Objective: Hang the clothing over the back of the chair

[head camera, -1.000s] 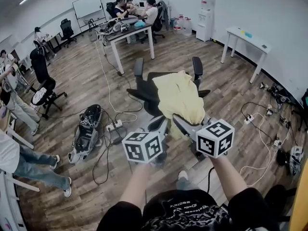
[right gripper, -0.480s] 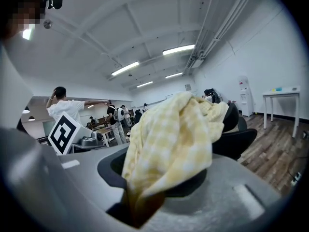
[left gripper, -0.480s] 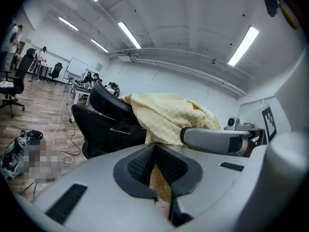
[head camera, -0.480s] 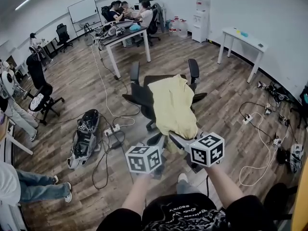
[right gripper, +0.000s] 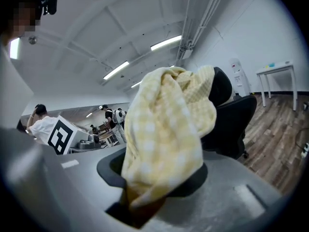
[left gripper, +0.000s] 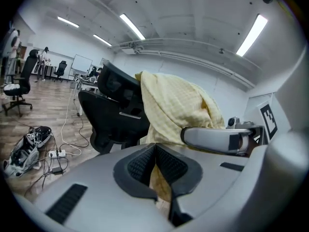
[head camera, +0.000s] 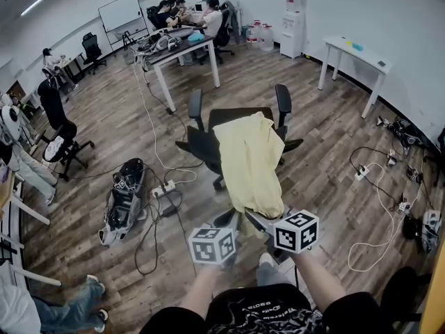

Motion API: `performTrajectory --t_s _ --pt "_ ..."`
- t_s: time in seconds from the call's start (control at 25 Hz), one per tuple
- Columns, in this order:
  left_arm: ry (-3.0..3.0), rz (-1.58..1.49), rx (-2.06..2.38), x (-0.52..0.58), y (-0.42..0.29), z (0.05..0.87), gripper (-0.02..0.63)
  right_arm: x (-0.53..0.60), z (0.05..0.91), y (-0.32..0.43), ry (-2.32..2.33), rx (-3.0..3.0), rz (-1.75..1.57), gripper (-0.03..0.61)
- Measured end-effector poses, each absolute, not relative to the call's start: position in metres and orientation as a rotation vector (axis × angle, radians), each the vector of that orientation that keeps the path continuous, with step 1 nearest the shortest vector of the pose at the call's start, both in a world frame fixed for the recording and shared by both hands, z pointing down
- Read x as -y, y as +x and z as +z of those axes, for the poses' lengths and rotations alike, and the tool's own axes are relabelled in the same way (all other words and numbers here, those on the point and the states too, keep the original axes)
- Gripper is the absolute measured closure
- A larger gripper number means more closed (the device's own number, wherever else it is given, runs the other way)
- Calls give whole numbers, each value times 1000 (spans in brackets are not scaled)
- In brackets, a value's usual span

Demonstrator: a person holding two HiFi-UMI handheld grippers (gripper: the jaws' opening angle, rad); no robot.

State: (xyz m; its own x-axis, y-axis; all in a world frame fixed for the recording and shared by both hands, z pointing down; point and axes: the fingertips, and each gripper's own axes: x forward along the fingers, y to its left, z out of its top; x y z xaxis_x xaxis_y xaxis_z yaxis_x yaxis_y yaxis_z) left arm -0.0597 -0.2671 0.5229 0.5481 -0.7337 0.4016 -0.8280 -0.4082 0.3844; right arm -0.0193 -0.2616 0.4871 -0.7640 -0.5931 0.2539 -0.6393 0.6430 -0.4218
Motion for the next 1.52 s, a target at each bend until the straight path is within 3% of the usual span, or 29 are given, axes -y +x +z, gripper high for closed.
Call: performTrajectory --t_s 0.76,1.04,1.28,1.52 --pt "2140 233 1345 304 -62 564 603 309 548 -13 1074 2729 1056 376" --pt "2108 220 1351 316 -61 571 603 323 561 -10 1106 2685 1051 286" --pt "2065 205 1375 323 -60 579 603 327 569 2 1175 2607 947 170" --pt "2066 202 1355 321 -53 579 603 324 561 24 1383 2570 820 146"
